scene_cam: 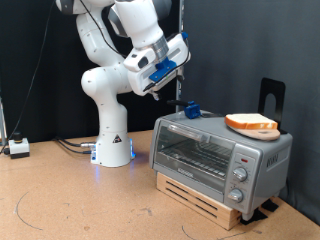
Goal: Make a piece of toast with the oven
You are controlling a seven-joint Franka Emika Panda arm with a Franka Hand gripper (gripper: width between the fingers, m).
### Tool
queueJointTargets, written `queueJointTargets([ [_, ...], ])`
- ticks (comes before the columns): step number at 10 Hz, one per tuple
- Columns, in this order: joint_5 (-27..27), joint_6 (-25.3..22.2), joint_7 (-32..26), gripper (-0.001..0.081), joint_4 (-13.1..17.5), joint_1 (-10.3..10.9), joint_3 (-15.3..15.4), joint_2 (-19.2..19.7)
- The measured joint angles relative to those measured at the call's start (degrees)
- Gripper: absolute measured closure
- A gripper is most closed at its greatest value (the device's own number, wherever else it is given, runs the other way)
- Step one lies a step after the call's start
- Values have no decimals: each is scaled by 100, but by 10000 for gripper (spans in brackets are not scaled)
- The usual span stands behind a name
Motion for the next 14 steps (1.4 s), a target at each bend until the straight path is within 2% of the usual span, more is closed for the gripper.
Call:
queueJointTargets([
  [2, 191, 85, -228, -3, -44, 22, -40, -16],
  [4, 320, 609, -689, -3, -345, 26, -129, -47],
  [6, 279, 1006, -897, -3, -672, 2, -179, 7],
  [9, 165, 1305, -1055, -3, -1005, -10, -210, 196],
  [11, 133, 1733, -1075, -3, -1216, -5, -209, 368],
  [14, 208, 2249, -1235, -3, -1300, 78, -210, 753],
])
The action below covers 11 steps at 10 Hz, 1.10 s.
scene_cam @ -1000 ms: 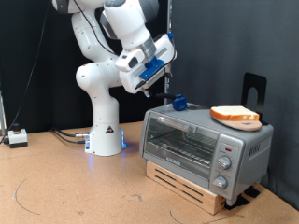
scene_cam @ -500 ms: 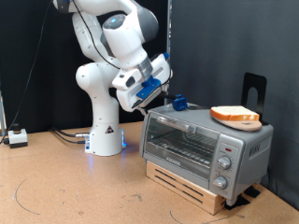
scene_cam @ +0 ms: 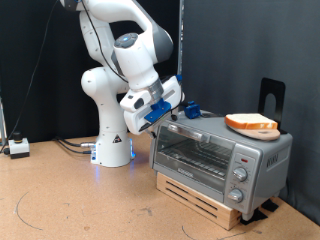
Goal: Make a piece of toast with the oven
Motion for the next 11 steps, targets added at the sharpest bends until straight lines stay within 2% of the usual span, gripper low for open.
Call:
queueJointTargets([
  [4, 71, 176, -121, -3, 84, 10, -101, 307],
  [8, -5, 230, -122, -3, 265, -119, -338, 563],
  [11, -42, 425, -122, -3, 500, -165, -441, 1034],
])
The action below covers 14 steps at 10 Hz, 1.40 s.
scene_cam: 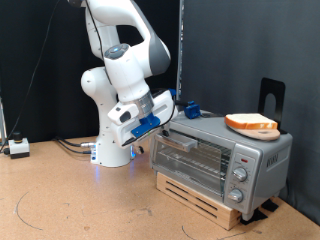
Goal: Make a piece of toast with the oven
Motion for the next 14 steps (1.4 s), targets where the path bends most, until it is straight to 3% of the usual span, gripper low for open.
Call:
queueJointTargets([
  [6, 177, 109, -356, -3, 476, 2, -180, 767],
  [14, 368, 481, -543, -3, 828, -21, -269, 1590],
])
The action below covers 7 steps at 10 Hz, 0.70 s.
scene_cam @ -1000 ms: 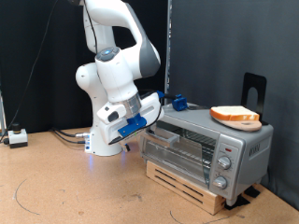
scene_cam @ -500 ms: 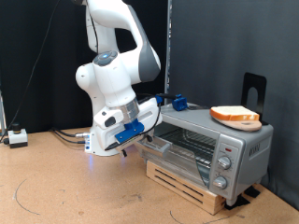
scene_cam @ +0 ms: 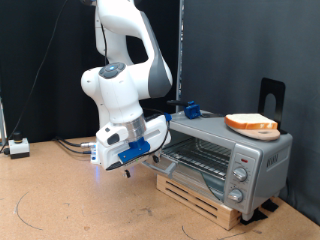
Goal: Make a piece of toast with the oven
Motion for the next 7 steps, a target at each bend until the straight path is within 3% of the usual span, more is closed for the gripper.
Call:
queueJointTargets([
  [7, 358, 493, -258, -3, 464, -79, 5, 1100],
])
